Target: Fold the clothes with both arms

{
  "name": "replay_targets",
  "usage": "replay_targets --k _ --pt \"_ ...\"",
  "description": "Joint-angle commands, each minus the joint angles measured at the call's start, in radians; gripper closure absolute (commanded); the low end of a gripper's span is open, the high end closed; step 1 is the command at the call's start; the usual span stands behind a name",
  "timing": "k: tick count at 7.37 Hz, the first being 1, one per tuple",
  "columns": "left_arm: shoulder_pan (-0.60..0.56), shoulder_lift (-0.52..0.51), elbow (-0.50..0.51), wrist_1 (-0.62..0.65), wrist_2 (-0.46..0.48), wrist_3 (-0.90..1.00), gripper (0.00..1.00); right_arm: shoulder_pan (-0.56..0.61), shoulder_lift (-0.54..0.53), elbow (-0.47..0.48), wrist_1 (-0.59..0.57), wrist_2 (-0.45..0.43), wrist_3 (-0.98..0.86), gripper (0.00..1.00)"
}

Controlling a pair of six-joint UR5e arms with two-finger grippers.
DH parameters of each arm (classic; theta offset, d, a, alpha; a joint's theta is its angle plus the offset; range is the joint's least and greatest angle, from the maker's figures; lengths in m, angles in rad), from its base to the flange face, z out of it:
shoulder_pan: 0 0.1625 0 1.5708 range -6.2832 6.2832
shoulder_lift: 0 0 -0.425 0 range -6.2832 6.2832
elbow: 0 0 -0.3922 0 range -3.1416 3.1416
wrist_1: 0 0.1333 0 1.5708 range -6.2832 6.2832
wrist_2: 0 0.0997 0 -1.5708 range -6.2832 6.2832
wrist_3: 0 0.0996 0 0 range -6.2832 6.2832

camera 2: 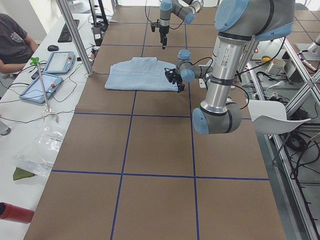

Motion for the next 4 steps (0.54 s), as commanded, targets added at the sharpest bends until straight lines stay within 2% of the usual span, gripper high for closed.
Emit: replay_targets --k 1,4 --pt "0.002 -0.002 0.005 0.002 0.000 0.000 0.06 0.000 0.000 0.001 0.000 -0.001 -0.001 0.00" --pt "0.003 -0.002 0.015 0.000 0.002 0.000 0.07 0.000 -0.003 0.001 0.000 -0.001 -0.001 0.00"
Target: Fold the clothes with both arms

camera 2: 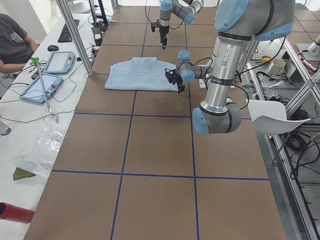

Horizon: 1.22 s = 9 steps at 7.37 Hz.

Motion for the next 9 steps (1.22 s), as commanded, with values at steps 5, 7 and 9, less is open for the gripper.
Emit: replay_targets --k 5,7,9 --pt "0.000 -0.003 0.002 0.000 -0.002 -0.002 0.48 0.000 -0.004 -0.001 0.000 0.001 -0.002 0.00" --pt "0.000 -0.013 0.002 0.000 -0.001 -0.002 0.56 0.002 -0.010 0.001 0.000 0.001 -0.005 0.00" --pt "0.000 -0.014 0.001 0.000 -0.002 -0.002 0.71 0.002 -0.010 0.001 0.000 0.001 -0.006 0.00"
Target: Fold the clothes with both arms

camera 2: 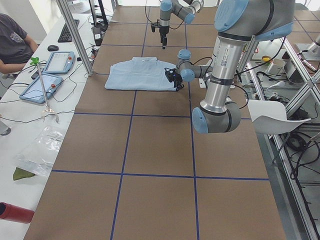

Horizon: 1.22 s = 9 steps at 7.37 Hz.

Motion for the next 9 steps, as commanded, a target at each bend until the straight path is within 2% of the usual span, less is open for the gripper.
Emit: replay_targets --k 1,2,3,4,6,7,9 --pt "0.000 -0.001 0.001 -0.001 0.000 0.000 0.72 0.000 -0.001 0.002 0.000 0.000 -0.001 0.00" --pt "-0.002 -0.001 0.001 -0.001 0.000 0.000 0.72 0.000 -0.001 0.002 0.000 -0.002 -0.001 0.00" --pt "-0.002 -0.002 0.001 -0.001 -0.002 0.000 0.81 0.000 -0.001 0.002 0.000 0.000 -0.001 0.00" --pt "-0.002 -0.004 -0.005 -0.001 -0.002 0.000 1.00 0.000 0.001 0.005 0.000 0.000 -0.001 0.00" --pt "-0.011 -0.010 -0.022 -0.001 -0.003 0.000 1.00 0.000 -0.004 0.013 0.000 0.021 0.008 0.00" --pt "-0.012 -0.010 -0.039 -0.001 -0.005 0.000 1.00 -0.003 -0.010 0.023 0.000 0.026 0.086 0.00" --pt "-0.014 -0.010 -0.041 -0.001 -0.005 0.000 1.00 -0.080 -0.001 0.039 0.015 0.017 0.396 0.00"
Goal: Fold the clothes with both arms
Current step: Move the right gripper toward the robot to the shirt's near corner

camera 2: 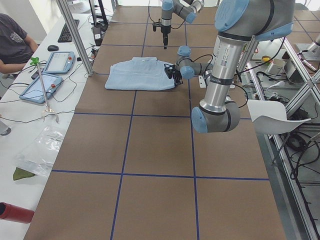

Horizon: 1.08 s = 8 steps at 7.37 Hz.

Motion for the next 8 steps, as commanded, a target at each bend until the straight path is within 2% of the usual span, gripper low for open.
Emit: replay_targets --k 1,3,4,6,8 --pt "-0.004 0.000 -0.003 0.000 0.001 0.002 1.00 -0.090 0.009 0.012 0.015 -0.027 0.329 0.00" --pt "-0.016 0.000 -0.003 0.000 0.000 0.002 1.00 -0.205 0.026 -0.003 0.012 -0.126 0.614 0.00" --pt "-0.018 0.000 -0.004 -0.002 0.000 0.002 1.00 -0.233 0.024 -0.013 0.012 -0.130 0.725 0.00" --pt "-0.026 0.000 -0.006 0.000 -0.003 0.008 1.00 -0.259 0.036 -0.068 0.012 -0.169 0.807 0.00" --pt "-0.030 -0.003 -0.009 0.000 -0.013 0.025 1.00 -0.267 0.070 -0.143 0.017 -0.180 0.808 0.00"
